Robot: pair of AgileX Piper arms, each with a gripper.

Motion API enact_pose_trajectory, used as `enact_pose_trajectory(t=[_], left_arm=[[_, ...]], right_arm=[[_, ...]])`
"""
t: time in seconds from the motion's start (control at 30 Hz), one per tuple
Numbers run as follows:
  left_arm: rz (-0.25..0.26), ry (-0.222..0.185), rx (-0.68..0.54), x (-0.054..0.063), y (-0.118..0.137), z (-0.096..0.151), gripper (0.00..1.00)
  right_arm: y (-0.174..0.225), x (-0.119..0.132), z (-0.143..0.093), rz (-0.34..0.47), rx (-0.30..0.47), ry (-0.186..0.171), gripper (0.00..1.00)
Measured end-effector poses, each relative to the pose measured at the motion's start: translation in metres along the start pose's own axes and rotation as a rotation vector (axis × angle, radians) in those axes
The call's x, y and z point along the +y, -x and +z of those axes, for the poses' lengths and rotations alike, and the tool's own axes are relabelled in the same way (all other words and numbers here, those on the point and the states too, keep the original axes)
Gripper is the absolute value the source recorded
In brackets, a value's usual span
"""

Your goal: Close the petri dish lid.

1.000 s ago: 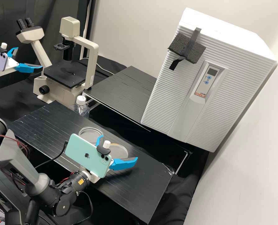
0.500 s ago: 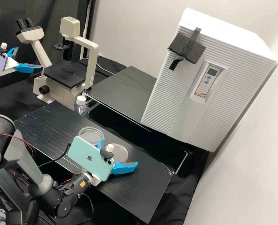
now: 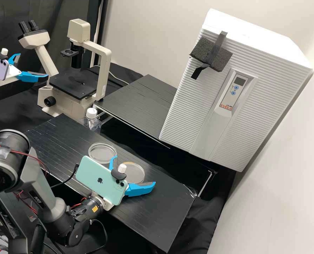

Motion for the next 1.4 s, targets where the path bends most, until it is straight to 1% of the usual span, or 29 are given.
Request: enact_pose_trajectory(t=[0.1,0.5,0.57,0.63,0.77,1.3,1.4], left_arm=[[0.000,0.000,0.000,0.0000,0.0000,0.0000,1.00],[0.000,0.000,0.000,0.0000,0.0000,0.0000,1.00],[0.000,0.000,0.000,0.0000,0.0000,0.0000,1.00],[0.000,0.000,0.000,0.0000,0.0000,0.0000,1.00],[0.000,0.000,0.000,0.0000,0.0000,0.0000,1.00],[0.000,0.000,0.000,0.0000,0.0000,0.0000,1.00],[0.000,0.000,0.000,0.0000,0.0000,0.0000,1.00]], right_arm=[[-0.0003,0.0001,0.0004,0.003,-0.001,-0.005,0.00],[-0.0030,-0.0023,0.0000,-0.008,0.011,-0.001,0.00],[-0.0036,-0.0028,-0.0006,-0.009,0.014,0.004,0.00],[-0.0046,-0.0037,0.0003,-0.012,0.012,0.000,0.00],[-0.0058,-0.0035,0.0001,-0.001,0.024,0.000,0.00],[-0.0073,-0.0028,0.0008,0.016,0.014,-0.014,0.00],[-0.0062,0.0010,-0.0037,0.049,0.024,-0.024,0.00]])
